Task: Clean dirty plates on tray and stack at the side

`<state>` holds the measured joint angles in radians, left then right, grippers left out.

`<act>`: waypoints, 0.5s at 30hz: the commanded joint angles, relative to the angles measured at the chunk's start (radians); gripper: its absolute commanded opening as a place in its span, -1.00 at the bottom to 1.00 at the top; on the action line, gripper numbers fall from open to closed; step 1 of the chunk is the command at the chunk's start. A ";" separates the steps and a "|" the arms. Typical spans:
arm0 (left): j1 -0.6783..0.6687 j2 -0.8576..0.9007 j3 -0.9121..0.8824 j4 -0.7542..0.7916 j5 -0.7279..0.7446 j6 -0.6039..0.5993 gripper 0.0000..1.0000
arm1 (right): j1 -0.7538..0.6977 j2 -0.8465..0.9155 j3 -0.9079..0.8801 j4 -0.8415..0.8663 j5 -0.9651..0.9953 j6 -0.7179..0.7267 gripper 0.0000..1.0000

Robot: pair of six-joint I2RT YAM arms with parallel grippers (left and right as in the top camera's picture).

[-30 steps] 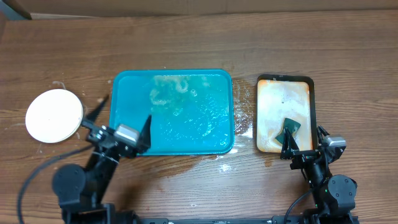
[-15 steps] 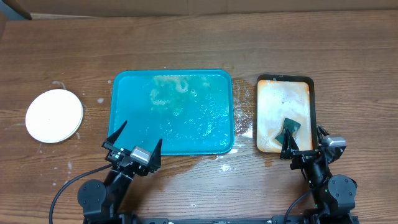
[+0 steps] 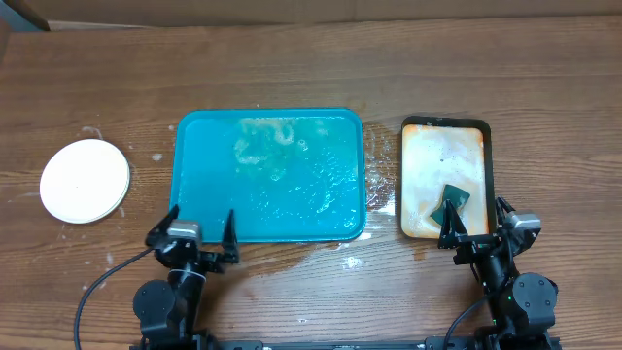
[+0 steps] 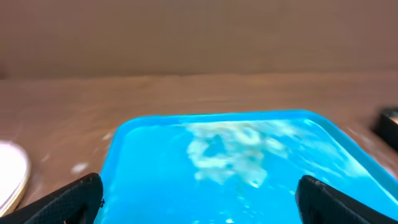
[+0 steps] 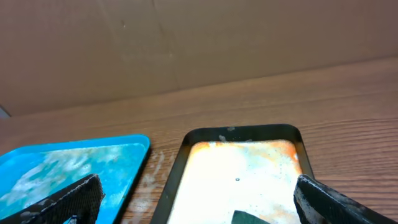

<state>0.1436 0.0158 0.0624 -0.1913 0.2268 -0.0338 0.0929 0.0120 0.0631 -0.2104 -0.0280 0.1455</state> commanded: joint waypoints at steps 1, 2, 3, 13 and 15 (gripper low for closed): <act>0.002 -0.013 -0.003 -0.013 -0.213 -0.131 1.00 | -0.003 -0.008 -0.002 0.005 0.008 0.005 1.00; 0.002 -0.013 -0.003 -0.013 -0.225 -0.125 1.00 | -0.003 -0.008 -0.002 0.005 0.008 0.005 1.00; 0.002 -0.013 -0.003 -0.014 -0.233 -0.119 1.00 | -0.003 -0.008 -0.002 0.005 0.008 0.005 1.00; 0.002 -0.013 -0.003 -0.011 -0.226 -0.052 1.00 | -0.003 -0.008 -0.002 0.005 0.008 0.005 1.00; 0.002 -0.012 -0.003 -0.011 -0.227 -0.052 1.00 | -0.003 -0.008 -0.002 0.005 0.009 0.005 1.00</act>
<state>0.1436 0.0158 0.0624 -0.2016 0.0174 -0.1017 0.0929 0.0120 0.0631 -0.2104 -0.0257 0.1455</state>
